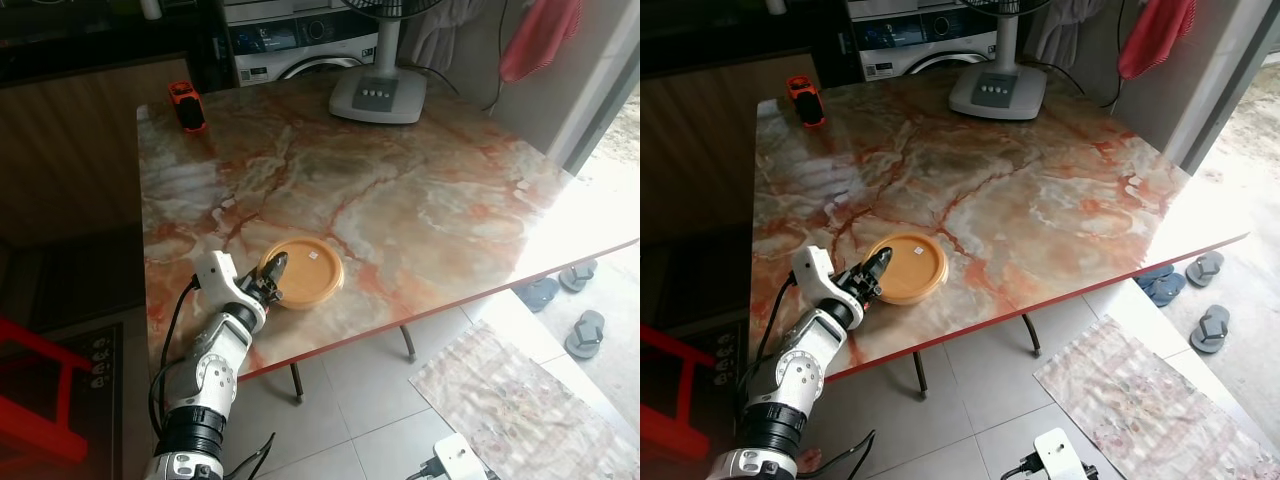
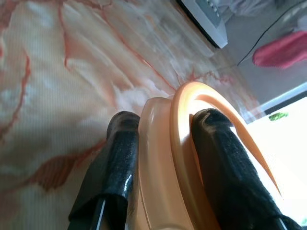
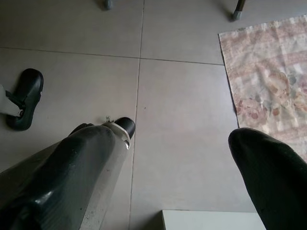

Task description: Restocking fridge

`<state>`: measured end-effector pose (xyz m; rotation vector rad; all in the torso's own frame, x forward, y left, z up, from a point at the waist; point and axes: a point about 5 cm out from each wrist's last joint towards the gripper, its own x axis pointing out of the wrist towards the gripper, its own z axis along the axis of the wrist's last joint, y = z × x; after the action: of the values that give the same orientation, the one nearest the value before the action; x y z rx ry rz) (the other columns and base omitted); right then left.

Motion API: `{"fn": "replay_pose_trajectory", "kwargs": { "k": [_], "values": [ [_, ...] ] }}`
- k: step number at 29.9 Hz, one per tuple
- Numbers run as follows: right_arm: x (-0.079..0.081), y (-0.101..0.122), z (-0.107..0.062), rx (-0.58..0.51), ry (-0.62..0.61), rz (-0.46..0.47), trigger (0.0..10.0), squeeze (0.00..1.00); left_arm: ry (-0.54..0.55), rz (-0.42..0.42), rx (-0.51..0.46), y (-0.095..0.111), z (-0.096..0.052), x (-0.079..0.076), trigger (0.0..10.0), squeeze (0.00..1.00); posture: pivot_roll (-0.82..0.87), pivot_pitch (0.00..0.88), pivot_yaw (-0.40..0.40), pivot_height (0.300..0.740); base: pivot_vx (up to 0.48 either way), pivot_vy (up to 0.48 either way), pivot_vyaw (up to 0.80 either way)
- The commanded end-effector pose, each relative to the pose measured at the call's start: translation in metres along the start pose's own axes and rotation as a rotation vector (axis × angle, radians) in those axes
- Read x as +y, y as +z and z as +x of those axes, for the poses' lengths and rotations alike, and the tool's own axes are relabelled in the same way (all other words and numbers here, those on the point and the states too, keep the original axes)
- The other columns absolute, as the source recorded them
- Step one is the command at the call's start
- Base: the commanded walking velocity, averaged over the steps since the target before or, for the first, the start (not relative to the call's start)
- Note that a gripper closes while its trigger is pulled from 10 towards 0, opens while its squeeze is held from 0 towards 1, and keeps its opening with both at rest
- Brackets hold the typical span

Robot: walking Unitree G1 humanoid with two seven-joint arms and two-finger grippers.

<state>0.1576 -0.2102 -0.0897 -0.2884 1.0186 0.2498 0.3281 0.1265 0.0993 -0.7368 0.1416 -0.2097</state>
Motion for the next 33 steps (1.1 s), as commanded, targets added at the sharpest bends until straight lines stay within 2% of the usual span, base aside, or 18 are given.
{"fn": "replay_pose_trajectory", "kwargs": {
  "k": [1, 3, 6, 18, 22, 23, 24, 25, 26, 29, 33],
  "values": [
    [0.001, -0.002, 0.0, 0.007, 0.006, -0.004, 10.0, 0.0, 0.048, -0.034, 0.041, -0.01, -0.006, 0.012, 0.0, 0.0, 0.01, 0.08, -0.003, 0.74, 0.0, 0.0, 0.0],
    [0.001, -0.002, 0.0, 0.007, 0.005, -0.006, 10.0, 0.0, 0.009, -0.092, -0.015, -0.001, -0.006, 0.006, 0.0, 0.0, 0.02, 0.081, -0.005, 0.74, 0.0, 0.0, 0.0],
    [0.001, -0.002, 0.0, 0.008, 0.005, -0.01, 10.0, 0.0, -0.025, -0.13, -0.049, 0.003, -0.006, 0.001, 0.0, 0.0, 0.02, 0.08, -0.006, 0.74, 0.0, 0.0, 0.0],
    [0.0, -0.002, 0.0, 0.009, 0.006, -0.018, 10.0, 0.0, -0.077, -0.258, -0.14, 0.014, -0.009, -0.006, 0.0, 0.0, 0.02, 0.078, -0.012, 0.74, 0.0, 0.0, 0.0],
    [0.0, -0.002, 0.0, 0.009, 0.007, -0.019, 10.0, 0.0, -0.086, -0.273, -0.147, 0.016, -0.01, -0.006, 0.0, 0.0, 0.02, 0.077, -0.01, 0.74, 0.0, 0.0, 0.0],
    [0.0, -0.003, -0.001, 0.01, 0.007, -0.018, 10.0, 0.0, -0.103, -0.223, -0.134, 0.015, -0.012, -0.008, 0.0, 0.0, 0.02, 0.077, -0.01, 0.74, 0.0, 0.0, 0.0],
    [0.0, -0.003, -0.001, 0.01, 0.007, -0.017, 10.0, 0.0, -0.104, -0.182, -0.123, 0.014, -0.014, -0.009, 3.6, 0.0, 0.02, 0.077, -0.01, 0.74, 0.0, 0.0, 0.0],
    [0.0, -0.003, -0.001, 0.01, 0.007, -0.017, 10.0, 0.0, -0.104, -0.155, -0.115, 0.013, -0.014, -0.009, 3.6, 0.0, 0.02, 0.077, -0.01, 0.74, 0.0, 0.0, 0.0],
    [0.001, -0.003, -0.001, 0.011, 0.005, -0.013, 10.0, 0.0, -0.111, -0.107, -0.098, 0.01, -0.018, -0.01, 10.0, 0.0, 0.01, 0.077, -0.007, 0.74, 0.0, 0.0, 0.0],
    [0.0, -0.004, -0.001, 0.012, 0.002, -0.006, 10.0, 0.0, -0.131, -0.084, -0.087, 0.009, -0.024, -0.014, 10.0, 0.0, 0.01, 0.077, -0.007, 0.74, 0.0, 0.0, 0.0],
    [0.001, -0.006, -0.001, 0.013, -0.005, 0.016, 10.0, 0.0, -0.156, -0.127, -0.093, 0.013, -0.031, -0.018, 10.0, 0.0, 0.02, 0.075, -0.006, 0.74, 0.0, 0.0, 0.0]
  ]
}}
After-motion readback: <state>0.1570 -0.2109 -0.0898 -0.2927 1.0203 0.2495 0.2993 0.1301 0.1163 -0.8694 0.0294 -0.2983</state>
